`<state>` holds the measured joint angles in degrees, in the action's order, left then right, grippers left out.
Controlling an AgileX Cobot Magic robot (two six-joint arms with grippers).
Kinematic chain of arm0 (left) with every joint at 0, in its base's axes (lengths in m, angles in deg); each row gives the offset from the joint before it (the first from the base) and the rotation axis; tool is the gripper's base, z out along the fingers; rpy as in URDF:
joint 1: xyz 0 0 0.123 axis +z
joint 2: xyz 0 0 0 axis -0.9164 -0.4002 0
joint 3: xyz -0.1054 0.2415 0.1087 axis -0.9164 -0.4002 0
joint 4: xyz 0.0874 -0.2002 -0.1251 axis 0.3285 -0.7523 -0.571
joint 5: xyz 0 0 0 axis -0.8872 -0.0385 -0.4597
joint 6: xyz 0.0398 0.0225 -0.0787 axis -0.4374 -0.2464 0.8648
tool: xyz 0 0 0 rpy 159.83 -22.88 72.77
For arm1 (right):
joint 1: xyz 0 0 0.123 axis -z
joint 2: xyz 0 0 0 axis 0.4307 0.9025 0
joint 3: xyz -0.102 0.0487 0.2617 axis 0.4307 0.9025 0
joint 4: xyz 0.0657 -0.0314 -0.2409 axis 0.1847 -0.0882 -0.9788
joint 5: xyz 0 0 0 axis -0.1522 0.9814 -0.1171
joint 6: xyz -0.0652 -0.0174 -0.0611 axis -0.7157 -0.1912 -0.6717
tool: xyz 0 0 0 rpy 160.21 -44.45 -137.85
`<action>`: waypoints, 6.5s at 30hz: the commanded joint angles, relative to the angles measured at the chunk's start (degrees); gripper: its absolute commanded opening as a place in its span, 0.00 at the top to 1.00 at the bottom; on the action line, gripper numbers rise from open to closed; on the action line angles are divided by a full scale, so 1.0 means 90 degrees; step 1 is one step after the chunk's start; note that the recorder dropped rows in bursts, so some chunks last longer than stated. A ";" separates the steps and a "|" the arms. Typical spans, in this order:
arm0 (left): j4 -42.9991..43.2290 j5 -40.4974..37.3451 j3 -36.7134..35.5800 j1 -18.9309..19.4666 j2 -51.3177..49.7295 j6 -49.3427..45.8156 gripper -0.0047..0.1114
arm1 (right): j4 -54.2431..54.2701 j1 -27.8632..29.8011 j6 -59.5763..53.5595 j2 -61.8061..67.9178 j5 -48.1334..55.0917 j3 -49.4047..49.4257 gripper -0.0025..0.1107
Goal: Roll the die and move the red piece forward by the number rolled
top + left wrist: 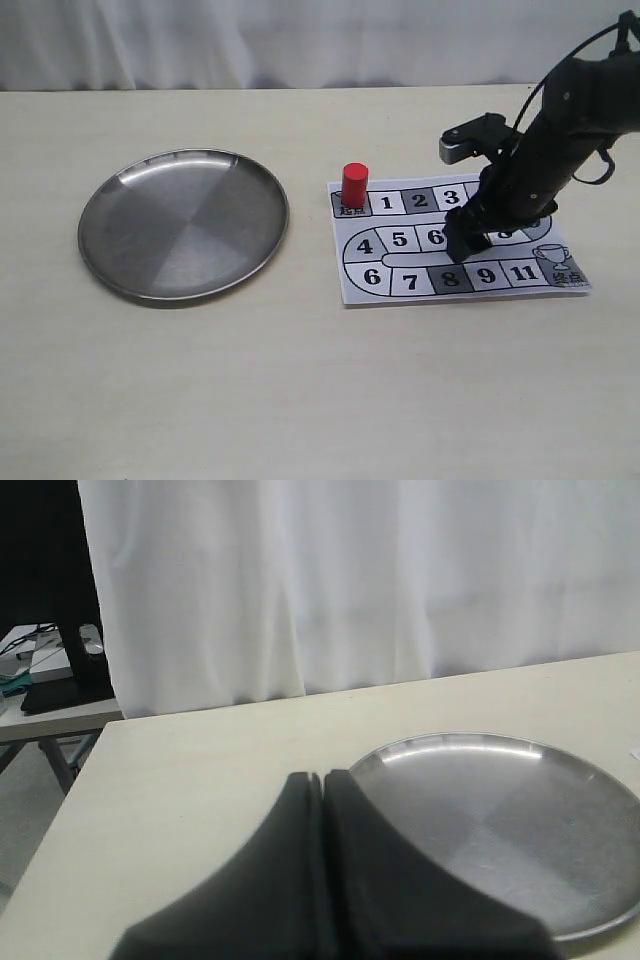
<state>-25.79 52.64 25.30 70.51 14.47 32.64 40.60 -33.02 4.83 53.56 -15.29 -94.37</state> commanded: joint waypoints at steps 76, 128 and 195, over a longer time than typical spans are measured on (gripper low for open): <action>-0.0003 0.0057 -0.0011 0.0021 0.0016 0.0006 0.96 | 0.1014 -0.1217 -0.0866 0.0593 -0.1343 -0.2471 0.94; -0.0003 0.0057 -0.0011 0.0021 0.0016 0.0006 0.96 | 0.0766 -0.0330 -0.0630 -0.0198 -0.1725 -0.1655 0.94; -0.0003 0.0057 -0.0011 0.0021 0.0016 0.0006 0.96 | 0.0691 -0.0284 0.0221 0.1128 -0.1598 -0.1431 0.24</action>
<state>-25.79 52.64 25.30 70.51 14.47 32.64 47.18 -35.87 6.40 66.11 -29.43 -106.17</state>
